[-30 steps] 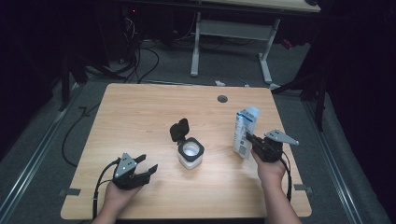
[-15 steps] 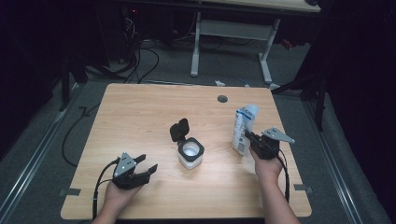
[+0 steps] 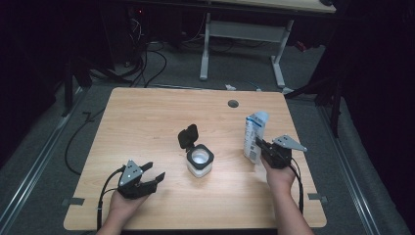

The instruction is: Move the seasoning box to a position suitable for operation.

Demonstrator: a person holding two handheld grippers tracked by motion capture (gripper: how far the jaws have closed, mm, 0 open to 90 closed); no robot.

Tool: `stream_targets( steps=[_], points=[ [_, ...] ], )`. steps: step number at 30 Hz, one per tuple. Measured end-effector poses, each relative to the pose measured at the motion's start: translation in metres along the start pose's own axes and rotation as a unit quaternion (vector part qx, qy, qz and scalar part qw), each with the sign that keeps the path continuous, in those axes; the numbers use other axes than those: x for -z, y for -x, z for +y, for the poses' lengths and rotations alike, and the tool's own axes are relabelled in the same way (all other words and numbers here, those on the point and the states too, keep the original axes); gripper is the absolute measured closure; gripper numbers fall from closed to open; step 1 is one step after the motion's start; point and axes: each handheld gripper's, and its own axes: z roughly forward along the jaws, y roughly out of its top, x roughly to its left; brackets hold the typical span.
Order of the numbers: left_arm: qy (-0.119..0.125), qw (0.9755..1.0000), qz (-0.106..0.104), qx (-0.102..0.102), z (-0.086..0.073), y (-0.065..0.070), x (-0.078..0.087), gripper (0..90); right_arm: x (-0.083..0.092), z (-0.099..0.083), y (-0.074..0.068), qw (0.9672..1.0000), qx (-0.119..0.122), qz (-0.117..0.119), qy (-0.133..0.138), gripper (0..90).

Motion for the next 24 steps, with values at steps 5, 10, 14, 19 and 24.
stream_targets(
  steps=[5, 10, 14, 19, 24],
  points=[
    [-0.001, 1.0, 0.0, 0.0, 0.0, 0.001, 0.0, 37.6, 0.002, -0.004, -0.001, 1.0, 0.001, -0.004, 0.002, 88.9],
    [-0.002, 1.0, 0.0, 0.001, 0.0, 0.0, -0.001, 37.6, 0.007, -0.01, -0.001, 1.0, -0.005, -0.003, -0.001, 86.2],
    [-0.002, 1.0, -0.001, 0.002, 0.0, 0.001, -0.002, 37.6, 0.01, -0.014, 0.0, 1.0, -0.008, -0.004, -0.002, 84.7],
    [-0.002, 1.0, -0.001, 0.002, 0.0, 0.001, -0.002, 37.6, 0.013, -0.017, 0.0, 1.0, -0.008, -0.002, -0.005, 80.9],
    [-0.001, 1.0, 0.0, 0.002, 0.0, 0.001, -0.001, 37.6, 0.012, -0.019, -0.001, 0.9998, -0.018, -0.003, -0.011, 73.8]
  ],
)
